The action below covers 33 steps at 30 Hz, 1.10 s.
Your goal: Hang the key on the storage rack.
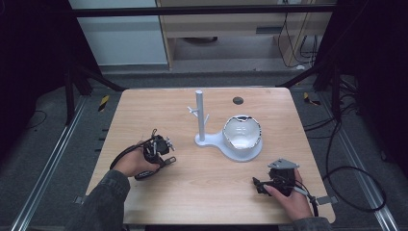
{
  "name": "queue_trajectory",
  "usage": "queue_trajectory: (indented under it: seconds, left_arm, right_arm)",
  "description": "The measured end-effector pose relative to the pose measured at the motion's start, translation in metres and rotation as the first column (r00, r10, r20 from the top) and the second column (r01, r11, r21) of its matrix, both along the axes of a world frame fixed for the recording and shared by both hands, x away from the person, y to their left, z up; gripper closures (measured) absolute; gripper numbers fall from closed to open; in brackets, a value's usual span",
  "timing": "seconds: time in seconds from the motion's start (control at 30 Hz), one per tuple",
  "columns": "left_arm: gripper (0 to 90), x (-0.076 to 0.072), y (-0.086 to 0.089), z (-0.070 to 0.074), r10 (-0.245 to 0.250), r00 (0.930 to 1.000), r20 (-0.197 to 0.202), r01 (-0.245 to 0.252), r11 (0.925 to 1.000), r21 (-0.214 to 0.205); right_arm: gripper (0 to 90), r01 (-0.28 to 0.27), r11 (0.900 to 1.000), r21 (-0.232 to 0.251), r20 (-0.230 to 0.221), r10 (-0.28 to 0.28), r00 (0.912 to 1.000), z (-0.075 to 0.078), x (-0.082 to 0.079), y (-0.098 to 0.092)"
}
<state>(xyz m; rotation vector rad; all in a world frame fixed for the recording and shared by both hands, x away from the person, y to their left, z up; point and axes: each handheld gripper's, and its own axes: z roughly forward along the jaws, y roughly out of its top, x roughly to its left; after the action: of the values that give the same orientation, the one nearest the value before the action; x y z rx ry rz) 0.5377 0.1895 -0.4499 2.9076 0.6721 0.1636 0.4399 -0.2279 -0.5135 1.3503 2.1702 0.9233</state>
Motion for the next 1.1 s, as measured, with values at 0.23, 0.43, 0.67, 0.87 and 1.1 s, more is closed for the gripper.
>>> queue_trajectory:
  seconds: [0.23,0.43,0.67,0.87,1.1]
  left_arm:
    - [80.0,-0.012,0.013,0.005,0.033,0.9977,0.059,-0.027,0.9952,-0.094]
    - [80.0,-0.033,0.027,0.016,0.072,0.9862,0.149,-0.040,0.9772,-0.209]
    - [80.2,-0.052,0.042,0.027,0.118,0.9674,0.224,-0.046,0.9526,-0.301]
    - [80.3,-0.071,0.057,0.037,0.181,0.9409,0.286,-0.058,0.9179,-0.392]
    - [80.6,-0.080,0.069,0.044,0.251,0.9116,0.326,-0.085,0.8900,-0.448]
  right_arm:
    - [0.4,-0.001,1.0000,0.002,-0.001,0.001,1.0000,0.000,0.000,0.000]
    - [0.4,-0.001,1.0000,0.001,-0.001,0.001,1.0000,0.000,0.000,0.000]
    - [0.4,-0.001,1.0000,0.001,-0.001,0.001,1.0000,0.000,0.000,0.000]
    - [0.4,-0.001,1.0000,0.002,-0.001,0.001,1.0000,0.000,0.000,0.000]
    - [0.4,-0.002,1.0000,0.003,-0.002,0.002,1.0000,0.000,0.000,0.000]
